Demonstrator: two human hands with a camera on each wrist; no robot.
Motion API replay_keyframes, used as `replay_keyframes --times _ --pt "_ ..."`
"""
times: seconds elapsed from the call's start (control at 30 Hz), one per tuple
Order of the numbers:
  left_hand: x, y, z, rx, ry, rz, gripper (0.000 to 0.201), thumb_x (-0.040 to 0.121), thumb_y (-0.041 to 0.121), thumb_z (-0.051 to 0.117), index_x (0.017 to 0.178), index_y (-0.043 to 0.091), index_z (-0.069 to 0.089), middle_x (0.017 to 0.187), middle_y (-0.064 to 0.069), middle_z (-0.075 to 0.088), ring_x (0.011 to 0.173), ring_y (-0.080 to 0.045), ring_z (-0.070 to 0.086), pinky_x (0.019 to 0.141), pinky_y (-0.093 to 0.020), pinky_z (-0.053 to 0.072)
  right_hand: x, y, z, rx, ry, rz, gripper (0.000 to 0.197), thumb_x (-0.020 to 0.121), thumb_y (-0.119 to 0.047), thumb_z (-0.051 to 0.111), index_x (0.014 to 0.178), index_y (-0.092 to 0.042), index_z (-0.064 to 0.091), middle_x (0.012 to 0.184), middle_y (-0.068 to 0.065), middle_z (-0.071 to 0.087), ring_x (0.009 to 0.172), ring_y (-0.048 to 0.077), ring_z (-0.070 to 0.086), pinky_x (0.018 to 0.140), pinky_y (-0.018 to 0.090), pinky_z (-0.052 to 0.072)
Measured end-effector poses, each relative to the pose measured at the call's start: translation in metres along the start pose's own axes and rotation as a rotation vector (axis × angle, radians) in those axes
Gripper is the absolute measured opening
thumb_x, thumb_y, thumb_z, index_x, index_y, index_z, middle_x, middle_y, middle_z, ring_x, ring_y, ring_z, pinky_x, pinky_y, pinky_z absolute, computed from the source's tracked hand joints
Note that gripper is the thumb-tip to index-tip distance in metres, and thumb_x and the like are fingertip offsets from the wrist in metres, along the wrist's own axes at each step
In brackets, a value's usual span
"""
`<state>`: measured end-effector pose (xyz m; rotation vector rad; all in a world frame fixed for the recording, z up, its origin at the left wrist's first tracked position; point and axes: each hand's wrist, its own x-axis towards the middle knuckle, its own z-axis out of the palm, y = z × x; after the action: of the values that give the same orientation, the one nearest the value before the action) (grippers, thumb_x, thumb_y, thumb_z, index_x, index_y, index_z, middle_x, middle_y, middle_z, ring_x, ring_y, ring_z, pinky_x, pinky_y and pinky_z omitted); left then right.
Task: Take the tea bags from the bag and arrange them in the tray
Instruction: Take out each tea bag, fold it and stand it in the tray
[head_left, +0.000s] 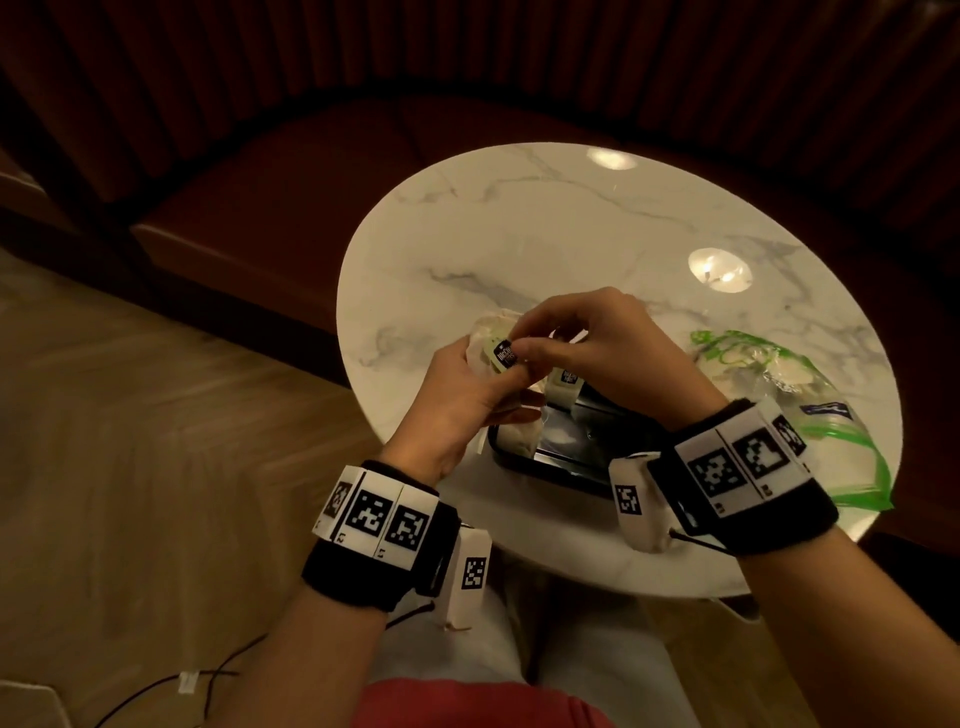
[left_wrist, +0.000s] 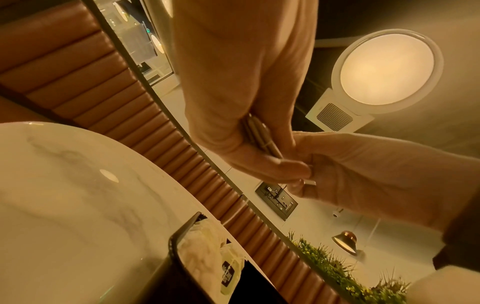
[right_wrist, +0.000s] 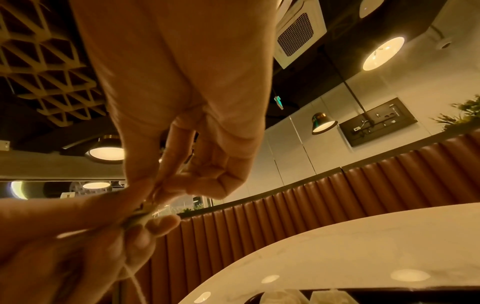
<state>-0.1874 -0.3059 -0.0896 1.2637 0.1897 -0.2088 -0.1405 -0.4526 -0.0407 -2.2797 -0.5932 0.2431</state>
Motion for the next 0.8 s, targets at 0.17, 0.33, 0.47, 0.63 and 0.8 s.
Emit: replay_keyframes --times 0.17,0.33,0.47,0.63,0.8 --pt "0.001 0.001 0.002 0.074 -0.014 0.070 0.035 0.082 0.001 0.074 0.114 0.008 0.060 0.084 -0.005 0.070 0.065 -0.013 0.069 0.058 -0.024 0.055 -0.007 0.001 0.007 0.091 0.102 0.061 0.014 0.083 -0.027 0.075 0.096 -0.020 0.073 0.083 -0.005 0.071 0.074 0.011 0.067 0.071 0.026 0.055" --pt "0.001 -0.001 0.002 0.148 -0.037 0.127 0.036 0.078 -0.003 0.074 0.104 0.018 0.060 0.081 0.004 0.067 0.067 -0.004 0.067 0.057 -0.021 0.054 -0.012 0.000 0.013 0.193 0.133 0.098 0.011 0.085 -0.019 0.074 0.095 -0.014 0.073 0.082 -0.002 0.073 0.071 0.009 0.070 0.072 0.031 0.059" --pt "0.000 -0.001 0.002 0.166 -0.050 0.146 0.048 0.077 -0.002 0.076 0.118 0.012 0.056 0.093 0.003 0.068 0.077 -0.003 0.069 0.060 -0.020 0.053 -0.016 -0.001 0.017 0.245 0.170 0.110 0.005 0.086 -0.017 0.072 0.090 -0.019 0.074 0.081 -0.005 0.074 0.077 0.007 0.070 0.074 0.027 0.058" --pt "-0.001 0.000 0.004 0.168 -0.078 0.144 0.058 0.073 -0.007 0.077 0.121 0.012 0.050 0.100 -0.001 0.066 0.080 -0.003 0.068 0.063 -0.022 0.055 -0.017 -0.003 0.020 0.294 0.196 0.127 0.006 0.084 -0.021 0.074 0.086 -0.014 0.075 0.078 -0.002 0.073 0.075 0.020 0.069 0.067 0.034 0.058" --pt "-0.001 0.001 0.003 0.099 -0.109 0.116 0.060 0.072 -0.006 0.078 0.122 0.011 0.050 0.111 -0.013 0.066 0.096 -0.022 0.070 0.073 -0.030 0.058 -0.021 -0.003 0.016 0.328 0.149 0.135 0.008 0.088 -0.020 0.070 0.089 -0.012 0.070 0.083 -0.001 0.070 0.074 0.014 0.064 0.065 0.031 0.055"
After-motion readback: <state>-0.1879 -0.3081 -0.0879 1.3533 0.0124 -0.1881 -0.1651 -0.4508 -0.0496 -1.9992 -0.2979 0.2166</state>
